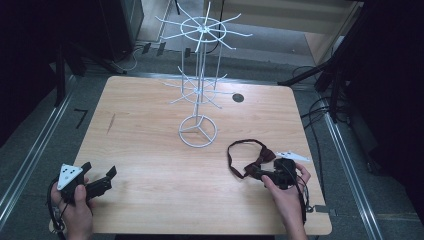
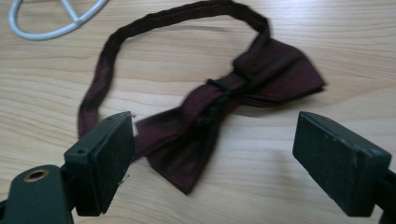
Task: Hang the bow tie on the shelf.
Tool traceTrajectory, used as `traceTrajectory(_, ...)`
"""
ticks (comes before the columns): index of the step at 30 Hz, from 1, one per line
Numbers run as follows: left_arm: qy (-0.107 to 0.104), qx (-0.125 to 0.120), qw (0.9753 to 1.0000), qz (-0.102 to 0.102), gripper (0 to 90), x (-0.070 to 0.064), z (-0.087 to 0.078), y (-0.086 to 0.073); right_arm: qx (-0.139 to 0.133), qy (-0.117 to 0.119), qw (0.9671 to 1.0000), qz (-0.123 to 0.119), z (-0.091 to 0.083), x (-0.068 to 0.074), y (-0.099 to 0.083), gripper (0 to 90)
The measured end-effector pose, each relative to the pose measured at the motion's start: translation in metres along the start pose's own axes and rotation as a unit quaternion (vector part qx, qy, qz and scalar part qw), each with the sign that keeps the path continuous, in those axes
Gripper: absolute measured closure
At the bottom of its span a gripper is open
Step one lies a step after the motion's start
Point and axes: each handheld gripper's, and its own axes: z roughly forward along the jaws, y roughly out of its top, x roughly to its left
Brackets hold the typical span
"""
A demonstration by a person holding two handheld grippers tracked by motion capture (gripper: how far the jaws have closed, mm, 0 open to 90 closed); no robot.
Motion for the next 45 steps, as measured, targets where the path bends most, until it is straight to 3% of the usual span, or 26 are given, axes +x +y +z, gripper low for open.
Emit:
traceTrajectory(4,0.003,0.001,1.0,0.001,9.4,0.0,0.0,0.0,0.018,0.016,0.9997,0.003,0.007,0.007,0.005,6.2)
traceTrajectory(8,0.002,0.002,1.0,0.003,9.4,-0.001,0.0,0.0,0.04,0.012,0.9991,0.005,0.013,0.011,0.008,0.0)
traceTrajectory(13,0.001,0.003,1.0,0.003,9.4,-0.001,0.0,0.0,0.054,0.01,0.9984,0.012,0.016,0.015,0.013,0.0)
traceTrajectory(17,0.001,0.004,1.0,0.003,9.4,-0.001,0.0,0.0,0.062,0.019,0.9979,0.002,0.02,0.023,0.018,0.0)
traceTrajectory(20,-0.001,0.006,1.0,0.003,9.4,-0.001,0.001,0.0,0.078,0.015,0.9968,-0.007,0.024,0.029,0.018,0.0)
traceTrajectory(26,-0.002,0.007,1.0,0.002,9.5,-0.001,0.001,0.0,0.1,-0.017,0.9944,-0.03,0.034,0.04,0.016,0.0)
traceTrajectory(33,-0.005,0.011,0.9999,0.001,9.5,0.0,0.001,0.001,0.101,-0.039,0.9923,-0.061,0.039,0.046,0.012,0.0)
traceTrajectory(38,-0.006,0.011,0.9999,-0.002,9.5,0.0,0.002,0.001,0.093,-0.064,0.9905,-0.079,0.043,0.05,0.008,12.0)
traceTrajectory(42,-0.006,0.013,0.9999,-0.001,9.5,0.0,0.002,0.001,0.076,-0.058,0.9921,-0.082,0.038,0.049,0.009,37.7)
traceTrajectory(45,-0.006,0.014,0.9999,0.0,9.5,0.0,0.002,0.001,0.072,-0.058,0.9925,-0.08,0.037,0.047,0.01,44.7)
